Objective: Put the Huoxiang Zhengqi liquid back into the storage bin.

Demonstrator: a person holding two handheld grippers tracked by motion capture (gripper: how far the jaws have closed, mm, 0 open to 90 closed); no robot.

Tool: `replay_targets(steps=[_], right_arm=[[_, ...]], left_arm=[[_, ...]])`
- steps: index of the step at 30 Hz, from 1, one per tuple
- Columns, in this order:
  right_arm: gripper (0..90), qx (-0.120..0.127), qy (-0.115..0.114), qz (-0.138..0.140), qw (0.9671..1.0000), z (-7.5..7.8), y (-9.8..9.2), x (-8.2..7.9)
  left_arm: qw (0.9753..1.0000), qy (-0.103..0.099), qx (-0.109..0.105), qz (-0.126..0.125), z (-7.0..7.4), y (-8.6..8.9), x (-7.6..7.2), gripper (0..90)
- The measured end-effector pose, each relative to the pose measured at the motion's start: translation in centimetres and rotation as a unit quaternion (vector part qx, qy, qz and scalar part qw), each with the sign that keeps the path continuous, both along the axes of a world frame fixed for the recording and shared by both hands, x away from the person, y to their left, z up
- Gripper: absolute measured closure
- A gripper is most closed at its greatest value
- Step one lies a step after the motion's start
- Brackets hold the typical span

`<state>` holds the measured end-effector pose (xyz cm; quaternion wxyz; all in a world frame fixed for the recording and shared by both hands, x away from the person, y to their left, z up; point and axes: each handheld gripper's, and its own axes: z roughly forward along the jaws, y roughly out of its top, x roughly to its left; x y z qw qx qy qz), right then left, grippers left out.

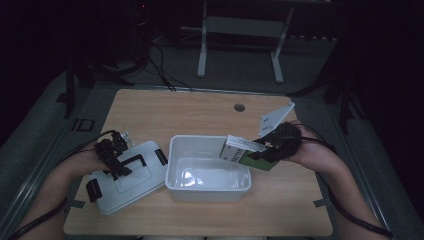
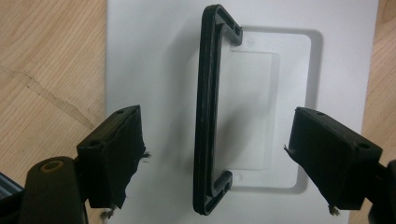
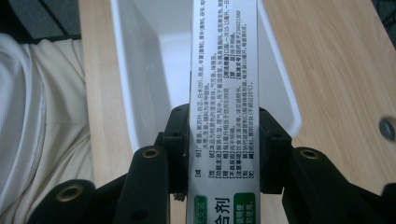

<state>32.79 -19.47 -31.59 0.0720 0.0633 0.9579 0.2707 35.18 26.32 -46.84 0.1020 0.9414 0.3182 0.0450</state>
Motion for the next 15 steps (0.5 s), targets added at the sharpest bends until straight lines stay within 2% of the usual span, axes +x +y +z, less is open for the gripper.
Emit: replay_targets(steps=[5, 11, 15], right_arm=[[63.4, 0.003, 0.005, 0.030, 0.9995, -0.2, 2.3, -0.4], [63.3, -0.004, 0.011, 0.068, 0.9976, -1.4, 4.7, -0.7], [63.3, -0.014, 0.021, 0.082, 0.9963, -2.4, 6.0, -0.6]], left_arm=[[1.0000, 0.003, -0.002, -0.001, -0.1, -0.1, 0.0, 17.9], [1.0000, 0.005, 0.001, -0.003, -0.3, -0.1, 0.0, 17.9], [1.0000, 0.003, 0.002, -0.004, -0.2, 0.0, 0.0, 17.9]])
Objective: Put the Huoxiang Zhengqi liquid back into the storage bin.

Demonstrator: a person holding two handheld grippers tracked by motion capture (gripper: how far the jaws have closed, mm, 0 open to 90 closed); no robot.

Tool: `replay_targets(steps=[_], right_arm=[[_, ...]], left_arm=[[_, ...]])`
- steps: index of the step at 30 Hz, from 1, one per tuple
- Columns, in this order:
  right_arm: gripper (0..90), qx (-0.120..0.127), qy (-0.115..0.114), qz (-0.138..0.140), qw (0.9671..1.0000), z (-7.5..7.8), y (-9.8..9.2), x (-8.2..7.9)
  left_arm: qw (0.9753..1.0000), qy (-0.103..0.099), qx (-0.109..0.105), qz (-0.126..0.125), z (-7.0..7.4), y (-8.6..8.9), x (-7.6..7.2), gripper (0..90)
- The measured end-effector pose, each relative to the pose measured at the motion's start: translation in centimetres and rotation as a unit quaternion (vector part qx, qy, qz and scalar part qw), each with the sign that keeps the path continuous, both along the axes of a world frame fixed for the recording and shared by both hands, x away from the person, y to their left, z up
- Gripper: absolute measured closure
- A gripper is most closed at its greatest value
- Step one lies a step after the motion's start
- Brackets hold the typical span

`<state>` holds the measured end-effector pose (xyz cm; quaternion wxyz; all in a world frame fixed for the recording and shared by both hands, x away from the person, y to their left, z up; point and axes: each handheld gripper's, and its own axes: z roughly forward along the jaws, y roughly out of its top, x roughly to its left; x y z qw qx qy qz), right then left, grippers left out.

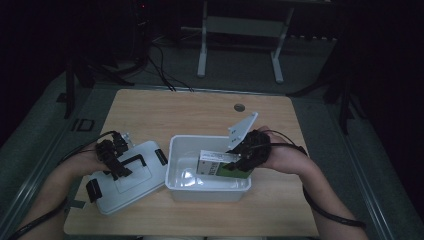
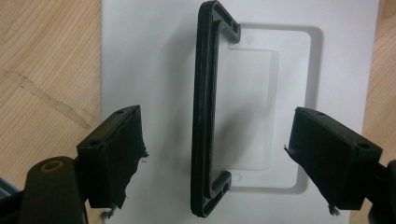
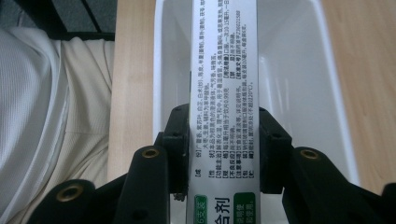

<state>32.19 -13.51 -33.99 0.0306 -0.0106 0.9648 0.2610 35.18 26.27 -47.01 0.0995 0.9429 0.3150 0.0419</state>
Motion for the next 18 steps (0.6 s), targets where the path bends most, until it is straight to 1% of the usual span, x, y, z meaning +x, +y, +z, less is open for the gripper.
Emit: replay_targets(steps=[1, 3, 8, 11, 16, 18], right_arm=[[63.3, -0.002, 0.002, 0.002, 1.0000, -0.3, 0.3, 0.0], [63.3, -0.009, -0.001, 0.009, 0.9999, -0.8, 0.8, -0.1], [63.3, -0.022, 0.009, 0.015, 0.9996, -2.4, 1.8, 0.1], [63.3, -0.032, 0.011, 0.012, 0.9993, -3.5, 2.1, 0.4], [63.3, -0.040, 0.025, 0.008, 0.9988, -5.2, 2.3, 0.7], [63.3, -0.044, 0.024, 0.008, 0.9987, -5.9, 2.5, 0.8]], left_arm=[[1.0000, -0.001, 0.001, 0.001, 0.0, 0.0, 0.0, 17.9], [1.0000, 0.001, 0.000, 0.002, -0.1, 0.1, 0.0, 17.9], [1.0000, 0.002, 0.001, 0.001, -0.3, 0.1, -0.1, 17.9], [1.0000, 0.004, 0.004, 0.002, -0.5, 0.1, -0.1, 17.9], [1.0000, 0.003, 0.002, 0.001, -0.6, 0.2, 0.0, 17.9], [1.0000, 0.002, 0.001, 0.001, -0.6, 0.2, 0.0, 17.9]])
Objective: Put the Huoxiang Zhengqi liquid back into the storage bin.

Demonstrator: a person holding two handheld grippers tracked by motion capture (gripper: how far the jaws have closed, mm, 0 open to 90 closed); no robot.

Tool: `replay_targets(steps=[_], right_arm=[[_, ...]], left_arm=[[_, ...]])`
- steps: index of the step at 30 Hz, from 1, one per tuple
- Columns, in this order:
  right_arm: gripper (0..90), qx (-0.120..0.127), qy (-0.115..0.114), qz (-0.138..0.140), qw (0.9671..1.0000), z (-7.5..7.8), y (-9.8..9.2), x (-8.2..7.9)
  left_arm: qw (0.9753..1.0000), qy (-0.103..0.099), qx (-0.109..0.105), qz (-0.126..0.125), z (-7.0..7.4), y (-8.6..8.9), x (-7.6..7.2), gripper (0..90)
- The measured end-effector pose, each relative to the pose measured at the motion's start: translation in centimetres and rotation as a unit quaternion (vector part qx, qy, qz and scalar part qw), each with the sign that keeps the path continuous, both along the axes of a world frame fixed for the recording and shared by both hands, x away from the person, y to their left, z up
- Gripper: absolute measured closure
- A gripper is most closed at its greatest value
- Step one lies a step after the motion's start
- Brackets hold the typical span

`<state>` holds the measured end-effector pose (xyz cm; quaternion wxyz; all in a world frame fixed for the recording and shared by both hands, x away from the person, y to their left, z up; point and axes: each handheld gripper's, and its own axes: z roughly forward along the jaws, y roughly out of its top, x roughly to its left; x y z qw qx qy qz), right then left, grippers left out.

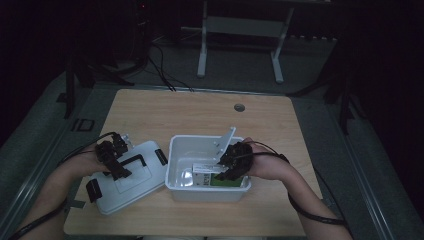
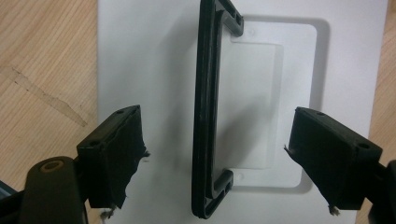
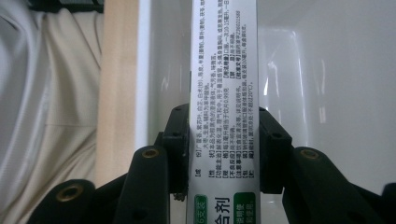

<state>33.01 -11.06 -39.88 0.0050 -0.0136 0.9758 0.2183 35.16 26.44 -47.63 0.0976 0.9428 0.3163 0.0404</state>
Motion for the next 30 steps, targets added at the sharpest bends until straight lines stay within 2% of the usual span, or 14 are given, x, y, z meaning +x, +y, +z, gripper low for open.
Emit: replay_targets(steps=[3, 13, 23, 27, 30], right_arm=[[63.3, -0.002, 0.014, -0.004, 0.9999, -1.1, 0.0, 0.4], [63.3, -0.011, 0.031, -0.014, 0.9993, -3.3, 0.1, 0.9], [63.2, -0.039, 0.032, -0.019, 0.9985, -5.0, 0.7, 1.0], [63.1, -0.053, 0.030, -0.018, 0.9980, -5.4, 0.9, 1.1], [62.8, -0.055, 0.034, -0.018, 0.9978, -5.4, 1.0, 1.1]], left_arm=[[1.0000, -0.002, -0.002, 0.000, 0.0, -0.1, 0.0, 17.9], [1.0000, -0.001, 0.005, 0.000, -0.2, 0.1, 0.0, 17.9], [1.0000, -0.005, 0.007, 0.002, -0.4, 0.2, 0.0, 17.6], [0.9999, -0.007, 0.006, 0.008, -0.5, 0.3, 0.0, 17.6], [0.9999, -0.008, 0.005, 0.008, -0.5, 0.3, 0.0, 17.6]])
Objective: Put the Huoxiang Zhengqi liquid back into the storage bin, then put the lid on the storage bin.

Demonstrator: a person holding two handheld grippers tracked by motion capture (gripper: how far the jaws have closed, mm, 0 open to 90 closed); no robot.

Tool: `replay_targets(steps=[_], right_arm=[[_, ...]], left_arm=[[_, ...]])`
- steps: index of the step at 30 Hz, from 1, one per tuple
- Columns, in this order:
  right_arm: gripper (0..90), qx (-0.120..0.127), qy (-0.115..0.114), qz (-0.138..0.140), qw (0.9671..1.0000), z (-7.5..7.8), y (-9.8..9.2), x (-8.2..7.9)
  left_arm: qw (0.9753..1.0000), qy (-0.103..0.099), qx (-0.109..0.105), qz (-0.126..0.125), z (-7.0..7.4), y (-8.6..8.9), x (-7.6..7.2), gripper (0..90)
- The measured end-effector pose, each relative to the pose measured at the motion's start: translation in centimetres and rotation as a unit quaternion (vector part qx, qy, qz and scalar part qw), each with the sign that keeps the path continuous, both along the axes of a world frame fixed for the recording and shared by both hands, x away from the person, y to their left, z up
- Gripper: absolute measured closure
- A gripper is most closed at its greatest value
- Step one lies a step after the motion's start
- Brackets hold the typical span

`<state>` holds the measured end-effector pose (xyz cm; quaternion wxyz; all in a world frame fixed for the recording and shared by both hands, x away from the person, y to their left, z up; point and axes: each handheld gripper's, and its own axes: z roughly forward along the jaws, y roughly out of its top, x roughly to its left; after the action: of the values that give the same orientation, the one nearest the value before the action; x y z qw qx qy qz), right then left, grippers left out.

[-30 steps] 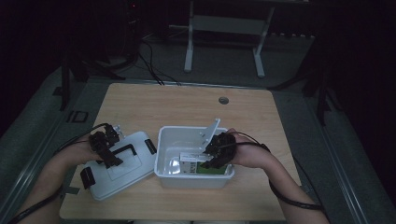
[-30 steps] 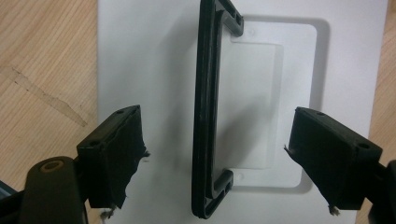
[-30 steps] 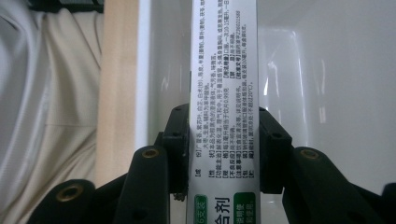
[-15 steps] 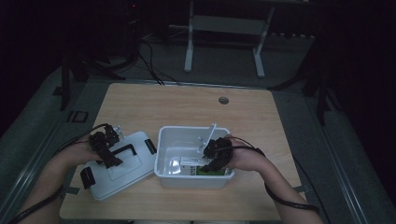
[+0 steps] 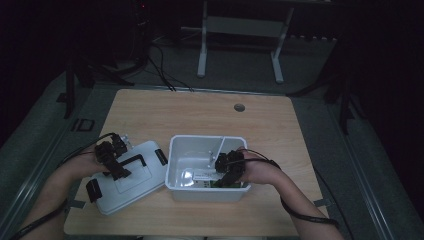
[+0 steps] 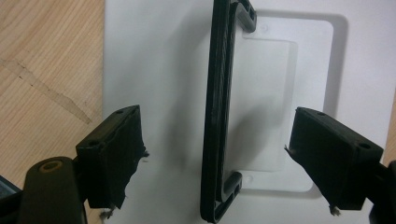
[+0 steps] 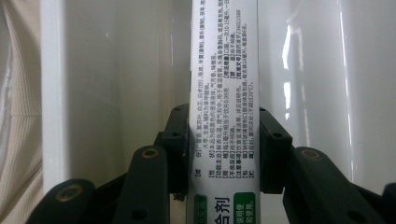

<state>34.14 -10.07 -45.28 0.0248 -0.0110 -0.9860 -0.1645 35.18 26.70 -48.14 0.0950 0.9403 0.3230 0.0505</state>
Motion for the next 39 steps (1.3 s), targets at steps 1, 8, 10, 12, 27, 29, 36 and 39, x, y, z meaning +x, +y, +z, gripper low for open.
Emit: replay_targets(steps=[1, 8, 10, 12, 27, 29, 36, 39], right_arm=[[62.5, -0.001, 0.002, 0.000, 1.0000, 0.0, 0.0, 0.0], [59.5, -0.003, 0.007, 0.000, 1.0000, 0.1, -0.2, 0.0], [56.7, 0.000, 0.005, -0.002, 1.0000, 0.4, -0.3, 0.0], [55.3, 0.003, -0.001, -0.003, 1.0000, 0.7, -0.5, 0.0], [14.3, 0.142, -0.045, -0.056, 0.9873, 4.5, -5.4, 0.4], [14.9, 0.171, -0.055, -0.079, 0.9806, 5.0, -6.5, 0.4], [15.7, 0.223, -0.095, -0.146, 0.9591, 6.2, -11.6, 0.3], [15.7, 0.235, -0.106, -0.171, 0.9511, 6.0, -13.7, 0.3]], left_arm=[[1.0000, 0.001, -0.001, 0.000, 0.0, 0.0, 0.0, 17.6], [1.0000, 0.006, -0.001, 0.007, 0.0, -0.2, -0.1, 17.6], [1.0000, 0.001, -0.005, 0.001, 0.2, -0.2, -0.2, 17.6], [1.0000, -0.003, -0.004, -0.003, 0.4, -0.3, -0.3, 17.6], [0.9996, -0.009, -0.001, -0.027, 0.6, -1.0, 0.0, 46.4], [0.9996, -0.006, 0.003, -0.029, 0.5, -1.2, 0.2, 48.6], [0.9989, 0.023, 0.010, -0.040, 0.2, -1.5, 0.8, 71.5], [0.9987, 0.030, -0.001, -0.042, 0.4, -1.4, 0.9, 81.0]])
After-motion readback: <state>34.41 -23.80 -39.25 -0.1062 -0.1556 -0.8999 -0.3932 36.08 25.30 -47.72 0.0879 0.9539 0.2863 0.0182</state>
